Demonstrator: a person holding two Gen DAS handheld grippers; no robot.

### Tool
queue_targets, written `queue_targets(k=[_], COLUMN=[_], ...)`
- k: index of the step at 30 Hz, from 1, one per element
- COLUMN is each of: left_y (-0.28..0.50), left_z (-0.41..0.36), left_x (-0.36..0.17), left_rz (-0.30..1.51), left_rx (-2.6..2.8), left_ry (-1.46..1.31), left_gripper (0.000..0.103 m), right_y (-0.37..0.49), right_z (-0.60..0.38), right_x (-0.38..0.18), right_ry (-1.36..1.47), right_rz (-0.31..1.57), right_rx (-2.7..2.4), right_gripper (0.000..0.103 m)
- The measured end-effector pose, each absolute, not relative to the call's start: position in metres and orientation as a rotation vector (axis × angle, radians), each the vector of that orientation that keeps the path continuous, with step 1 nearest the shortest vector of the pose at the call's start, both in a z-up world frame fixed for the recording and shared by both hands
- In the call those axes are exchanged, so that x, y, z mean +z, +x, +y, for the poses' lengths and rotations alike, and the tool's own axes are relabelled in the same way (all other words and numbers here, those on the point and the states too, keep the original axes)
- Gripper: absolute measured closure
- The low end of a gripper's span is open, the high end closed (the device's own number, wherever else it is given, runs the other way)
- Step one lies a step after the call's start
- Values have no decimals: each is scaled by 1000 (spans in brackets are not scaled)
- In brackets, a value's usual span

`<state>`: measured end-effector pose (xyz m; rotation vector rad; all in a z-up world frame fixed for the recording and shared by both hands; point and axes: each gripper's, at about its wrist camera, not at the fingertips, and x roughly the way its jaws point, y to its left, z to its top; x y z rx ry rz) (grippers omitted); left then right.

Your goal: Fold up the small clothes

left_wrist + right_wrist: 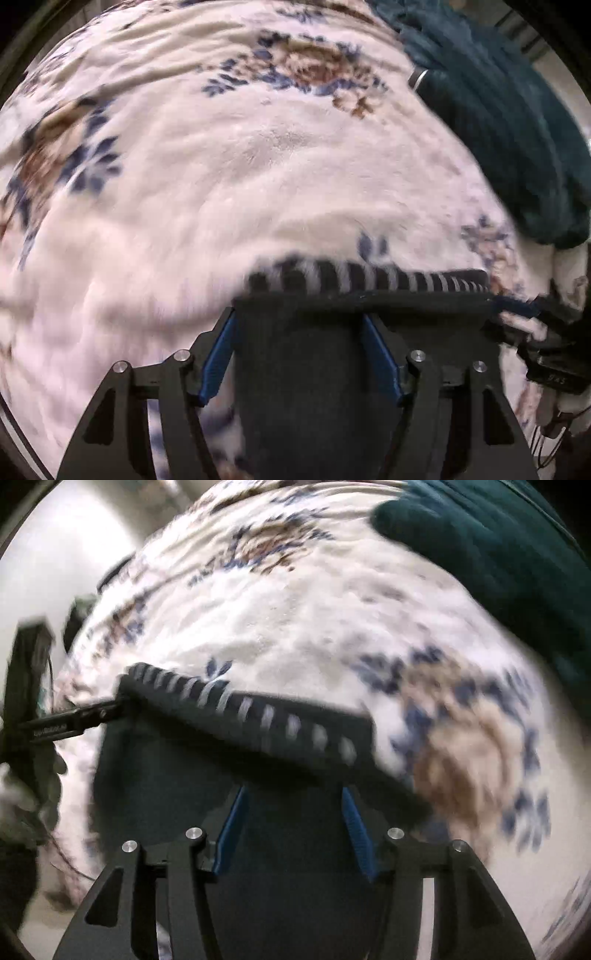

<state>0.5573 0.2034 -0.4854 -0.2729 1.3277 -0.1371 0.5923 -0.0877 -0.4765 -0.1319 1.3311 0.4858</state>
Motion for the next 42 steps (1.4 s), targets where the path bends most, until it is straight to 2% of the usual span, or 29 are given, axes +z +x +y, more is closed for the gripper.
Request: queue_targets(k=[3,8,12,13,14,15,16,17,20,25,30,31,34,36,37,39,41,42], left_y=[572,554,542,542,544,546,547,548,544,548,574,575,565,555,551,551,558,559], left_z=[211,207,188,185,183,182,182,184,187,196,224,226,228,227,225,216,208,206], left_x=[-491,-462,-460,-463,-464,-466,-466,-465,-456,-459,-493,-492,-465,-449,-444,-449,-467,-472], left_rz=[1336,1268,1247,1245,1241,1227,1221,1219,1178,1189,1283,1291,1241,1192,1177,1196,1245,1241], left_rx=[-123,-194,-255,-265,-277,-290,-292,-300,-312,-293,-253,-252,-278,-325,-330,-332,-305,-310], left_ry=[-331,-285,-97,-67,-63,-57,-52,-58,-60,-107,-419,-453,-445,-419,-376,-279,-192,-179], left_gripper=[32,33,34,34,43,55,73,76,84,86,83,79,57,43,41,41,44,53], right_y=[625,621,598,594,590,592,590,587,593,610,634,637,642,641,638,634,628,625], right_z=[-93,-102,-89,-86,-82,-77,-78,-73,-78,-74,-65,-63,-73,-87,-98,-112,-131,-140], right_x=[-485,-461,-468,-472,-475,-480,-479,-478,-459,-446,-488,-496,-490,-474,-462,-453,-451,-452], right_ry=[-86,40,-94,-139,-169,-192,-206,-201,-159,-151,-183,-185,-78,-3,9,33,39,41], right_rz=[1318,1290,1325,1319,1313,1310,1280,1262,1187,1147,1268,1306,1360,1348,1323,1310,1324,1335], right_rx=[362,518,618,621,624,626,614,610,579,537,457,459,463,455,433,426,378,362], right_gripper=[63,63,63,66,86,100,100,101,101,101,101,101,100,86,70,64,63,63])
